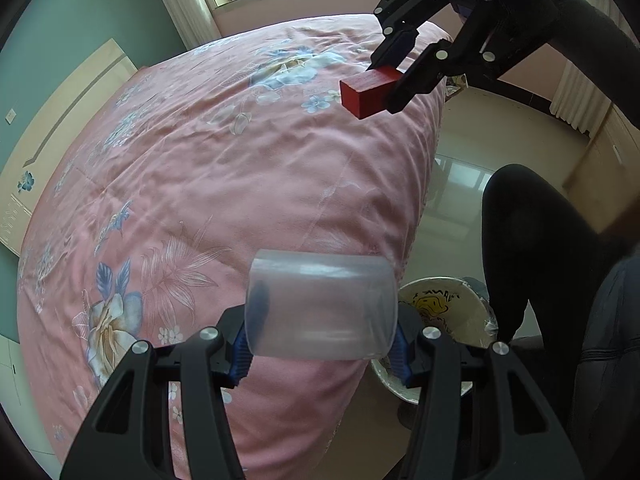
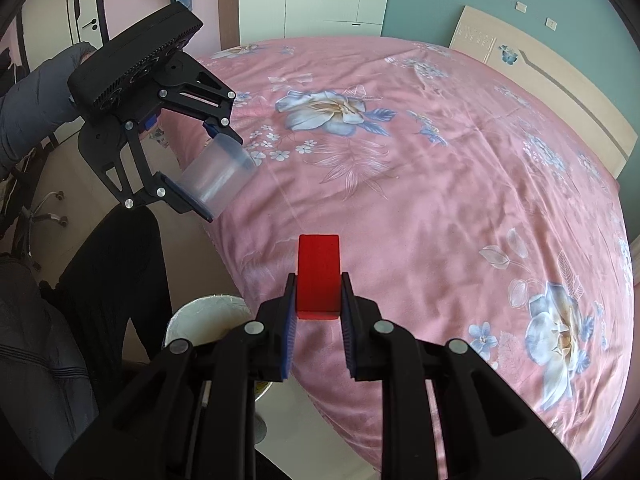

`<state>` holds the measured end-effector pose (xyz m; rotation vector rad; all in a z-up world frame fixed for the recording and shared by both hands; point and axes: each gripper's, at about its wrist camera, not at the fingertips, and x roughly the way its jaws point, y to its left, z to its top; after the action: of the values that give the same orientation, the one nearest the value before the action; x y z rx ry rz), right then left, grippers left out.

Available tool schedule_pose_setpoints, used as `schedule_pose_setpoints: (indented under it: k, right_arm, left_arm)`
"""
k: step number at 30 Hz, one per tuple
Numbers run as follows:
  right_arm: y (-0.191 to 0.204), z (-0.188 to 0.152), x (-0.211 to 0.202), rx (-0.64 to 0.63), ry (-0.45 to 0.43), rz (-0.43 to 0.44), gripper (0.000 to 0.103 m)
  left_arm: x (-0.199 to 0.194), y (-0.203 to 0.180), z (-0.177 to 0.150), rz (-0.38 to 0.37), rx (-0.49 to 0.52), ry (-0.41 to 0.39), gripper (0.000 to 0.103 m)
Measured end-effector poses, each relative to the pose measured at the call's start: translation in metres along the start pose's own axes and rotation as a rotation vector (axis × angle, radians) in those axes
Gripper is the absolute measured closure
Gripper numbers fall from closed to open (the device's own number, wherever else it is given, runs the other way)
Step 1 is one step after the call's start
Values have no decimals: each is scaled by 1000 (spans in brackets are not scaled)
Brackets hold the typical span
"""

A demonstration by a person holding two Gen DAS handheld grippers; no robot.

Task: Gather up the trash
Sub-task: 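Carry the clear cup and red block with both tools over the white bin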

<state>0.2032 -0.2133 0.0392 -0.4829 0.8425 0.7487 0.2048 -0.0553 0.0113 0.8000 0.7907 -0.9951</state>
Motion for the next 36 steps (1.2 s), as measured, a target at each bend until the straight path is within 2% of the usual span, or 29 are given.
schedule_pose_setpoints:
  k: [10, 19, 27, 36]
  right_arm:
    - [45, -17, 7, -63, 38, 60, 82]
    - [77, -39, 26, -82, 83, 116, 82]
    - [95, -63, 52, -71, 135, 169, 82]
    - [120, -91, 100, -52, 207, 254, 82]
  left_arm:
    - [-4, -50, -28, -47, 40, 17, 47]
    - [8, -77, -50, -103, 28, 29, 47]
    - [31, -98, -68, -157, 11, 55, 47]
    - [78, -127, -87, -239, -5, 119, 47]
